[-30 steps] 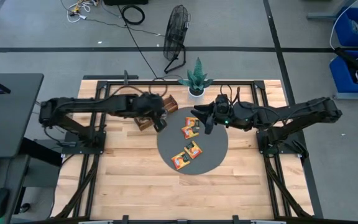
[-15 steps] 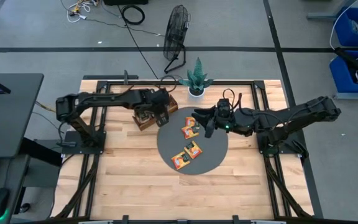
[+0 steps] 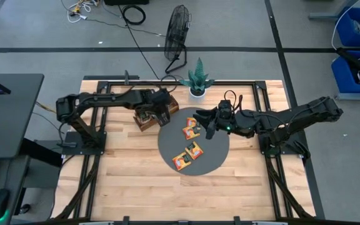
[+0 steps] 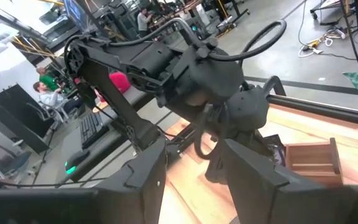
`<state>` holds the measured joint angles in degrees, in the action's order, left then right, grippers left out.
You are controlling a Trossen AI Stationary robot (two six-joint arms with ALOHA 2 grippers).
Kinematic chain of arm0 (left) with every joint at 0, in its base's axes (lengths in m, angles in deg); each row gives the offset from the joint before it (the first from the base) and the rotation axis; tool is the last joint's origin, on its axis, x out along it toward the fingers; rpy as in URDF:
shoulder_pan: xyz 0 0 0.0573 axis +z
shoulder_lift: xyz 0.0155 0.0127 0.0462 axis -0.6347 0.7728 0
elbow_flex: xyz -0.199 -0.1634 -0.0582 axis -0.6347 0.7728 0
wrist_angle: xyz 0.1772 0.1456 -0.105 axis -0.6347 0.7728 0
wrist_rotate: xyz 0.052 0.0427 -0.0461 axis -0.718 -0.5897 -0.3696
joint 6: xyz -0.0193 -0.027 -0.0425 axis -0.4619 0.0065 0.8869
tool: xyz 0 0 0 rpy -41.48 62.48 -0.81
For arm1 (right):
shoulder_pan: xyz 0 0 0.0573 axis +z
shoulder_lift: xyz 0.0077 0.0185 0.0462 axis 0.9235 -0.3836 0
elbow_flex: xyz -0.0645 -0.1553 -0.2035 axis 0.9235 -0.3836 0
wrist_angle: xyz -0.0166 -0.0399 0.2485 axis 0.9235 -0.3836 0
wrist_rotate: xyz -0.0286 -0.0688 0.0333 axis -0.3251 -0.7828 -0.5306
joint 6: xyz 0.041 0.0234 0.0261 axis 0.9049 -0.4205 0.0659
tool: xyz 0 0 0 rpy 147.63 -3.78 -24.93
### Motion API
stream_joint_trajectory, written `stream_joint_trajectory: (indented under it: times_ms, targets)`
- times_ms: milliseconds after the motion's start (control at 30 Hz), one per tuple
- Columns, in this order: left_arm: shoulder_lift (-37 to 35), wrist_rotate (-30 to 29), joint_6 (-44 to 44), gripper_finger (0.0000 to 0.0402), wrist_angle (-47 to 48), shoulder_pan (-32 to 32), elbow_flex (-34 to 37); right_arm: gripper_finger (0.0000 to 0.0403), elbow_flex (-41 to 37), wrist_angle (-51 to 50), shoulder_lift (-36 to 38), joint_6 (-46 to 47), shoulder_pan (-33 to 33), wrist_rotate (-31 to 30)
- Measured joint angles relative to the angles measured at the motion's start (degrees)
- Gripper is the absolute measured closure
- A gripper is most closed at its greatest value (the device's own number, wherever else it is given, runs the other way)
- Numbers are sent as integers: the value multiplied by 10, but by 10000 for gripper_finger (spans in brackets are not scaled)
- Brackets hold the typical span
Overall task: Pick & Place Tea
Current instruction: Put the purple tea bag into the middle section of the wooden organizer
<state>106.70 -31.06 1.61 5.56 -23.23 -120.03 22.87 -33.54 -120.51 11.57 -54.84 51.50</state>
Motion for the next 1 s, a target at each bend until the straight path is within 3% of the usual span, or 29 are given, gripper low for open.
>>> stream_joint_trajectory:
  times_ms: [467, 633, 800, 1000]
  targets:
    - [-14, -4, 29, 399, -69, -15, 1, 239, 0, -7, 0, 0, -2, 0]
    - [-86, 48, 70, 399, -197, -14, 91, 239, 0, -12, 0, 0, -2, -2]
    - [-148, 56, 77, 399, -172, 7, 156, 239, 0, -16, 0, 2, -2, -15]
    - [-162, 83, 63, 399, -150, 42, 186, 239, 0, -12, 0, 1, -7, -15]
